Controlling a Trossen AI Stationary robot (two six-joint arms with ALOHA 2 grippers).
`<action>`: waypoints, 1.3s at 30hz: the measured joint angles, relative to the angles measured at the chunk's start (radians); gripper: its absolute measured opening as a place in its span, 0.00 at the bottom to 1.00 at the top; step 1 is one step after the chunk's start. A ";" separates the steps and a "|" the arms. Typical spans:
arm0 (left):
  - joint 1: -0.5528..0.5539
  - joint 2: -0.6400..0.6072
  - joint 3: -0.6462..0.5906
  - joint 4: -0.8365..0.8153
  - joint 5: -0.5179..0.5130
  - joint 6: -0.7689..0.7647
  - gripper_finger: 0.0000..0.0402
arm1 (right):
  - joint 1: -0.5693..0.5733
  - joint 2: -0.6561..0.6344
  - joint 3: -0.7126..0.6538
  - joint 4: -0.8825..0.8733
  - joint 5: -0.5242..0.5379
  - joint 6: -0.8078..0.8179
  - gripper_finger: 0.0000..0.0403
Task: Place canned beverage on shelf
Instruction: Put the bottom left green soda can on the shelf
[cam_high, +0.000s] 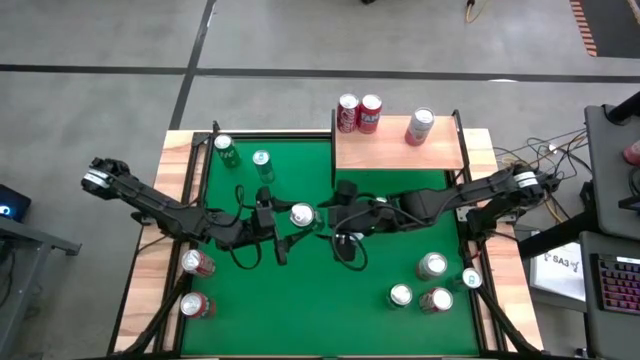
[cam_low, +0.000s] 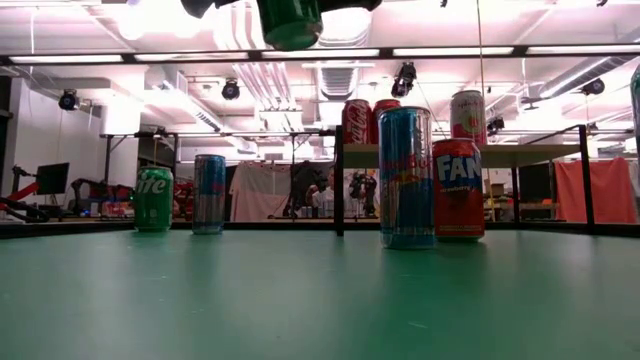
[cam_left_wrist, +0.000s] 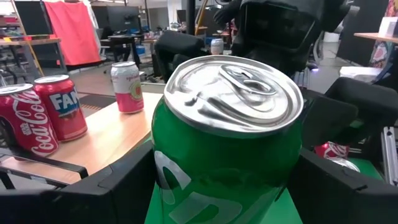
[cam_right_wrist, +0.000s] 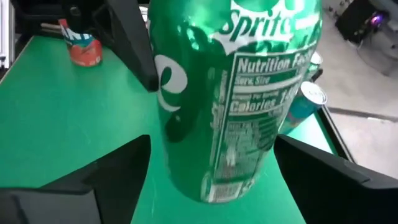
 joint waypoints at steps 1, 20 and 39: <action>0.000 0.000 0.000 0.001 0.000 0.000 0.72 | 0.000 0.002 0.000 0.009 -0.001 -0.011 0.83; 0.003 -0.002 0.002 0.014 0.011 0.046 0.85 | -0.004 0.044 -0.001 0.131 0.042 -0.032 0.68; 0.003 -0.225 -0.027 -0.130 0.035 0.317 0.87 | -0.253 -0.164 -0.063 -0.099 0.126 0.088 0.68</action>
